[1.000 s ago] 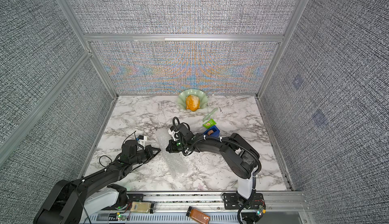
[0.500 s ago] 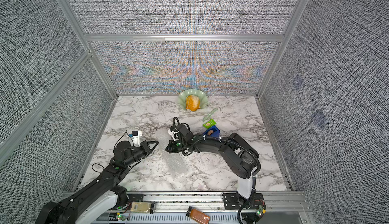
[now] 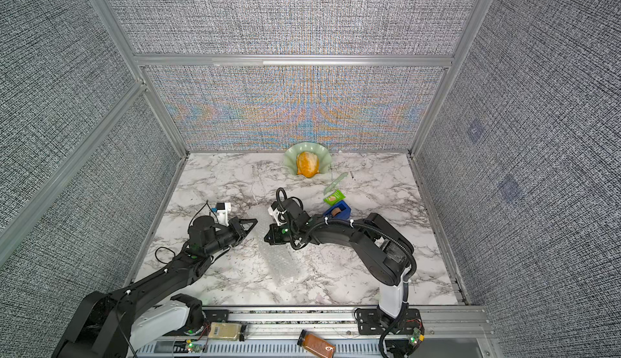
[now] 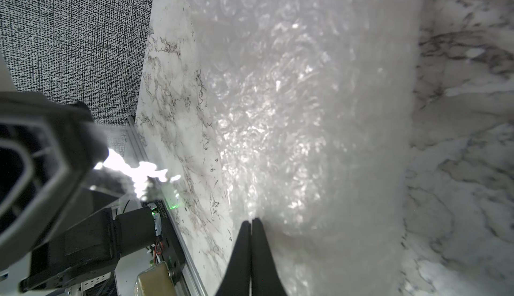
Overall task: Wrap wine bottles in bubble wrap
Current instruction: Stick the tape on the bubble wrap.
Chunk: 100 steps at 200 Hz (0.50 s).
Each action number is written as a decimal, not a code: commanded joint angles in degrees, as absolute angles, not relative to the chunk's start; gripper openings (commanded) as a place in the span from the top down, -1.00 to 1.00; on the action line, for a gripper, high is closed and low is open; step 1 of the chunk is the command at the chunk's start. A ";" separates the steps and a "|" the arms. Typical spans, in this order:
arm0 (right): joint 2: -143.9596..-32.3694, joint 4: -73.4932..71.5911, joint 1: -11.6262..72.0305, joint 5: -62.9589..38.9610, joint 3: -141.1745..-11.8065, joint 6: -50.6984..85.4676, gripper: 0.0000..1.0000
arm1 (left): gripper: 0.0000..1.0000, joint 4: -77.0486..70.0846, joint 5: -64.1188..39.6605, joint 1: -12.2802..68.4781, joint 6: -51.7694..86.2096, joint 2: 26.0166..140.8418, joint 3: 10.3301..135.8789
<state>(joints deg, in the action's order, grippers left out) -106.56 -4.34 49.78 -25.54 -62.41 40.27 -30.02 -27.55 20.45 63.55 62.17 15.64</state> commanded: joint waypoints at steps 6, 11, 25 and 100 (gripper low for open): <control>-106.39 0.02 49.84 -23.27 -61.96 40.78 1.00 | 1.00 -28.00 -26.89 20.65 62.49 61.12 13.50; -106.40 0.00 49.83 -23.25 -62.00 40.83 1.00 | 1.00 -27.72 -26.61 20.72 62.33 60.80 12.90; -106.36 0.00 49.83 -23.17 -62.06 40.79 1.00 | 1.00 -27.54 -26.11 20.92 62.06 60.64 11.19; -106.63 0.07 49.92 -23.36 -62.40 41.03 1.00 | 1.00 -31.12 -26.24 21.36 61.74 64.40 9.49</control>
<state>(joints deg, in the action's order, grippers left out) -106.34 -4.10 49.84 -24.84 -62.39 40.69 -28.69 -26.68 21.32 62.41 64.01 9.30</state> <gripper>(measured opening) 0.051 0.051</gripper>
